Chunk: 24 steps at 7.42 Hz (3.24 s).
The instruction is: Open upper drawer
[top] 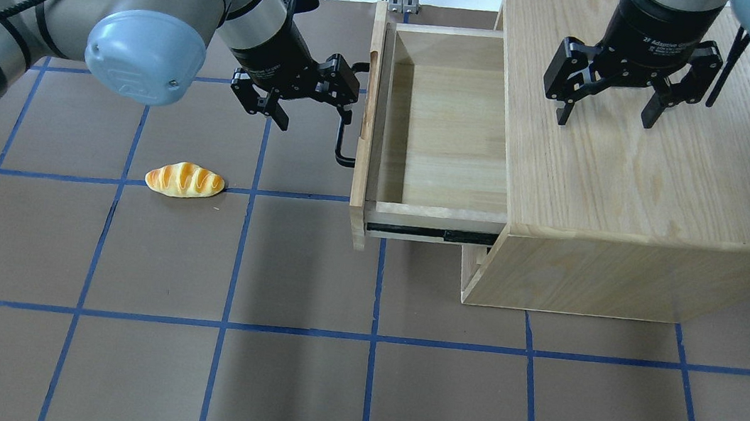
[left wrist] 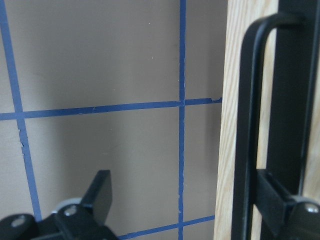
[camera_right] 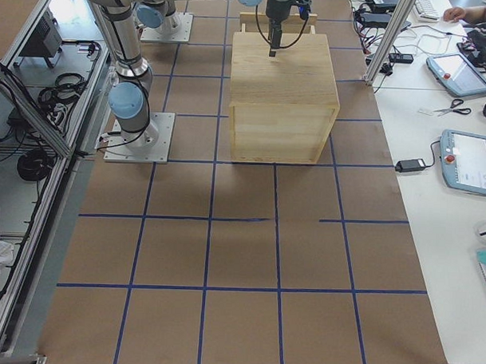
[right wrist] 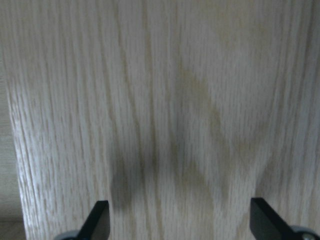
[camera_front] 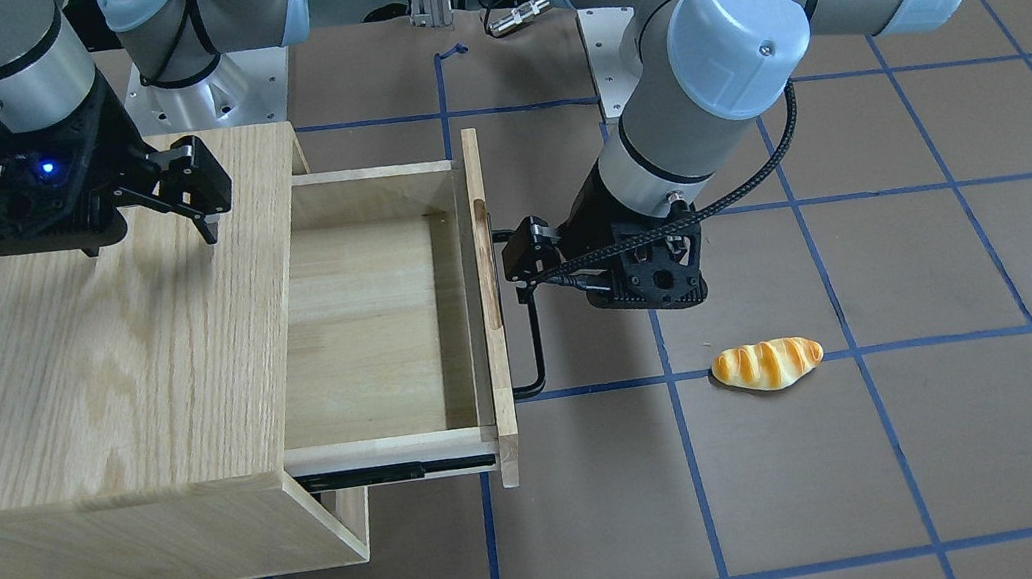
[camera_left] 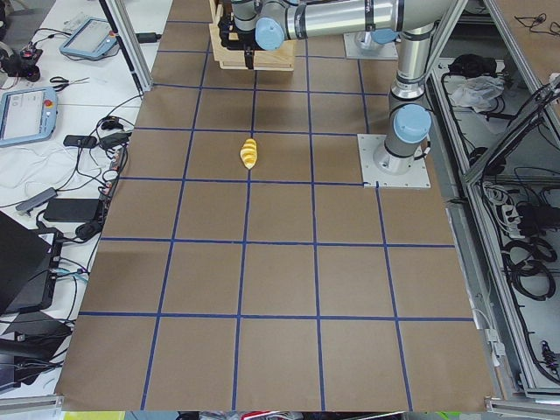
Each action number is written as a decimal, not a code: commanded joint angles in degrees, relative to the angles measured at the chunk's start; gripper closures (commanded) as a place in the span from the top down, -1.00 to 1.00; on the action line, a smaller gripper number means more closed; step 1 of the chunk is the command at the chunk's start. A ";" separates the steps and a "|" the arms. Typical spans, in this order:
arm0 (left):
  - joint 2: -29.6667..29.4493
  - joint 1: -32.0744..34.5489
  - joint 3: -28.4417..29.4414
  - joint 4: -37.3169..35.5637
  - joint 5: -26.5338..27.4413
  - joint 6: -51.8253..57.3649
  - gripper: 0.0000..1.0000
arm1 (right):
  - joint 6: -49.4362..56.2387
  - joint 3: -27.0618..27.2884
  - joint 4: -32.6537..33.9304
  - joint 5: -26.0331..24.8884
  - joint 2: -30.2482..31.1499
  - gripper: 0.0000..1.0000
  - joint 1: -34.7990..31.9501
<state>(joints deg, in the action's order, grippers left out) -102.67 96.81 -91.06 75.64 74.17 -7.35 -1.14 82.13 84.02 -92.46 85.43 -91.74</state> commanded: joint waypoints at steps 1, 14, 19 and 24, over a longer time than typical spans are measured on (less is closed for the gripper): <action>0.80 -1.35 0.00 2.48 0.18 1.45 1.00 | 0.00 -0.04 0.00 0.00 0.00 1.00 -0.01; 7.99 -8.98 4.38 11.96 4.84 4.35 1.00 | 0.09 0.04 0.00 0.00 0.00 1.00 -0.01; 14.08 -6.03 6.33 15.42 17.49 6.29 1.00 | 0.00 0.04 0.00 0.00 0.00 1.00 -0.01; 13.99 -6.02 6.33 13.48 17.58 6.73 1.00 | 0.00 -0.04 0.00 0.00 0.00 1.00 0.07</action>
<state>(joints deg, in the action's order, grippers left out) -88.69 90.78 -84.68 89.40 91.75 -0.63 -1.10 82.10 84.02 -92.46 85.43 -91.75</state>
